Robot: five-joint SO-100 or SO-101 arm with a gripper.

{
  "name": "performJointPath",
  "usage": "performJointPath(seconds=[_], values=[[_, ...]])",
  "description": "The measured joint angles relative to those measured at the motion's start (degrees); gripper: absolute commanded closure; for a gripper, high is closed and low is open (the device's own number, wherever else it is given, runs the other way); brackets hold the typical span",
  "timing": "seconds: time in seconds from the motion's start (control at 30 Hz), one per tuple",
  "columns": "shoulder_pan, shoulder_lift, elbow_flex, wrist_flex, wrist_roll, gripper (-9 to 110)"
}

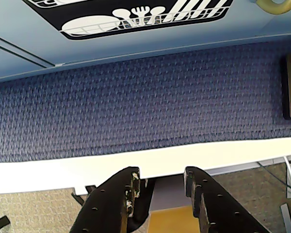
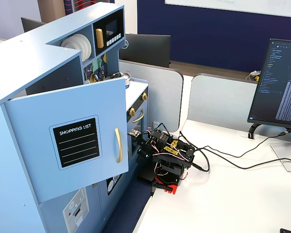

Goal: Close the left cabinet door

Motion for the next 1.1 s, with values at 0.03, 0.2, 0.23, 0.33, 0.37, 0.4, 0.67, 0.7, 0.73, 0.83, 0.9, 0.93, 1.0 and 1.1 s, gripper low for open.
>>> performJointPath(seconds=[0.03,0.2,0.23,0.33,0.37,0.4,0.67,0.7,0.73,0.83,0.9,0.93,1.0,1.1], values=[[0.00,0.00,0.00,0.00,0.00,101],[2.02,0.00,0.00,0.00,0.00,101],[2.11,0.00,0.00,0.00,0.00,101],[2.29,0.00,0.00,0.00,0.00,101],[2.29,0.00,0.00,0.00,0.00,101],[2.29,0.00,0.00,0.00,0.00,101],[-2.81,0.00,-0.44,0.00,1.93,101],[-6.06,0.00,-1.23,0.18,2.46,101],[-9.58,-0.09,-1.85,0.26,2.64,102],[-22.41,0.09,-2.72,-1.49,3.08,102],[-32.26,0.35,-4.31,-4.22,3.08,102],[-37.18,0.35,-5.19,-5.80,2.99,102],[-46.49,0.44,-6.68,-8.96,0.44,102],[-58.80,0.88,-7.91,-15.47,-4.83,102]])
